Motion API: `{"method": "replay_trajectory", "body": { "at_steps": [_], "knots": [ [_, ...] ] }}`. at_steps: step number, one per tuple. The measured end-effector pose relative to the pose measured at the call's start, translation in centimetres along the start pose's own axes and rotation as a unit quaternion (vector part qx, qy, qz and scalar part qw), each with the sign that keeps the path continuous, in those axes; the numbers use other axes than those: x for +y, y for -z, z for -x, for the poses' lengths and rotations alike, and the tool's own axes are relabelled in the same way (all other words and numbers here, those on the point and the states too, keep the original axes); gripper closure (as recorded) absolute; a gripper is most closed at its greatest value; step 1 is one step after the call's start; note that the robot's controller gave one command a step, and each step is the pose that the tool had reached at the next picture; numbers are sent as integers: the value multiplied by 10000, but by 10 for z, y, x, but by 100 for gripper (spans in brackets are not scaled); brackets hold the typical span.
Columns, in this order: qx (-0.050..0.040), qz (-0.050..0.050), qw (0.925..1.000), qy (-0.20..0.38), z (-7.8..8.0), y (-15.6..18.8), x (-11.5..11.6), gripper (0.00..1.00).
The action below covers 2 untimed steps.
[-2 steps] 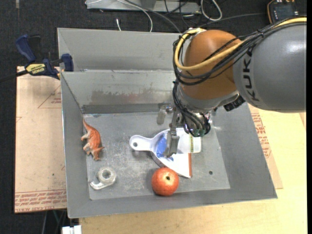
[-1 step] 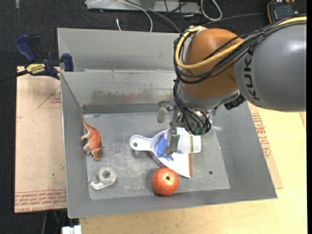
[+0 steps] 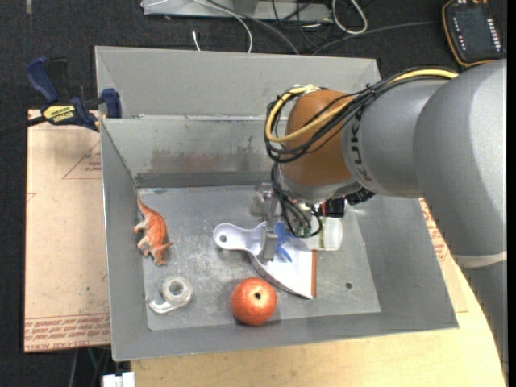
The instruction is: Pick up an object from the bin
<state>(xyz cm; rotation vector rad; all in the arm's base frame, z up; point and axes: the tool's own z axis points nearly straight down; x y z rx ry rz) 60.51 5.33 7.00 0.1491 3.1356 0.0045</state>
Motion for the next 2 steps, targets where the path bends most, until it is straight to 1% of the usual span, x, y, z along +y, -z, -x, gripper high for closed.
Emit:
{"method": "replay_trajectory", "body": {
  "at_steps": [1,2],
  "knots": [
    [-54,12,9999,-108,-7,0,1,0],
    [-22,11,10000,-46,-2,0,1,0]
  ]
}}
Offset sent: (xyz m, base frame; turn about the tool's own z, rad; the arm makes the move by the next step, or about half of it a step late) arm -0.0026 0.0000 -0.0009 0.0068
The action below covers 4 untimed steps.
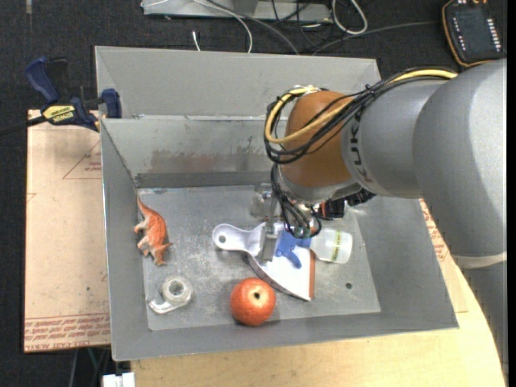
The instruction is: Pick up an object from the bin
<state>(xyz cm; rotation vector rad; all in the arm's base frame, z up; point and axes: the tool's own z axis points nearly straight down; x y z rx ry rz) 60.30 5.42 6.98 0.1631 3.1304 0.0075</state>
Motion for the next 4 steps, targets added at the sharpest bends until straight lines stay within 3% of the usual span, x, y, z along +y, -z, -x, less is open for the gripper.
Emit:
{"method": "replay_trajectory", "body": {
  "at_steps": [1,2,3,4],
  "knots": [
    [-2,0,10000,-3,0,0,0,0],
    [-58,12,10000,-59,-2,2,1,100],
    [-58,12,10000,-61,-2,2,1,100],
    [-15,8,10000,-62,-4,46,1,100]
  ]
}}
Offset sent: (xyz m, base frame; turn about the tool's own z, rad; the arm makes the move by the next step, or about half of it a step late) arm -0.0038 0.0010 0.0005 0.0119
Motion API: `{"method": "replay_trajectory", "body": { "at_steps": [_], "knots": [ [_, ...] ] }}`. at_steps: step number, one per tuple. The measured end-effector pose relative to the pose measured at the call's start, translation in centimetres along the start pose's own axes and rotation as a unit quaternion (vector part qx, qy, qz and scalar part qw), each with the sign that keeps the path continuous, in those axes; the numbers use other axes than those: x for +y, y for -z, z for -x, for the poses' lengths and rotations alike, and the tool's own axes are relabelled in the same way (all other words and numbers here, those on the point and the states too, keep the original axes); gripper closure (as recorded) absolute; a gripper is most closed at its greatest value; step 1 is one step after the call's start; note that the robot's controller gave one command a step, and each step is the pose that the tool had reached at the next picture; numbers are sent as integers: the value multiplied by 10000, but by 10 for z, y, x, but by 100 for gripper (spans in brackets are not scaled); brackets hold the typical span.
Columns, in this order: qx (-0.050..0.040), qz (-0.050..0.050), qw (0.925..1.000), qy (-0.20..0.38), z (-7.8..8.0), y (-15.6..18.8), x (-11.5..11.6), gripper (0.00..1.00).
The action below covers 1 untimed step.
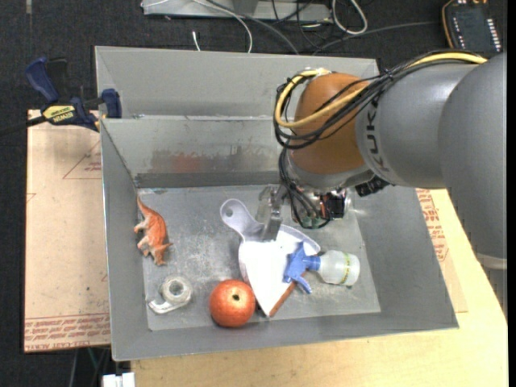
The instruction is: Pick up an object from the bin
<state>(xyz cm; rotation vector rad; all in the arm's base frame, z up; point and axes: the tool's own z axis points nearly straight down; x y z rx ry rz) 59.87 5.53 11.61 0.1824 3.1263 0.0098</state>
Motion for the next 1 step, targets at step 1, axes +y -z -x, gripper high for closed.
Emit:
{"method": "replay_trajectory", "body": {
  "at_steps": [1],
  "knots": [
    [-37,8,10000,5,2,44,1,100]
  ]
}}
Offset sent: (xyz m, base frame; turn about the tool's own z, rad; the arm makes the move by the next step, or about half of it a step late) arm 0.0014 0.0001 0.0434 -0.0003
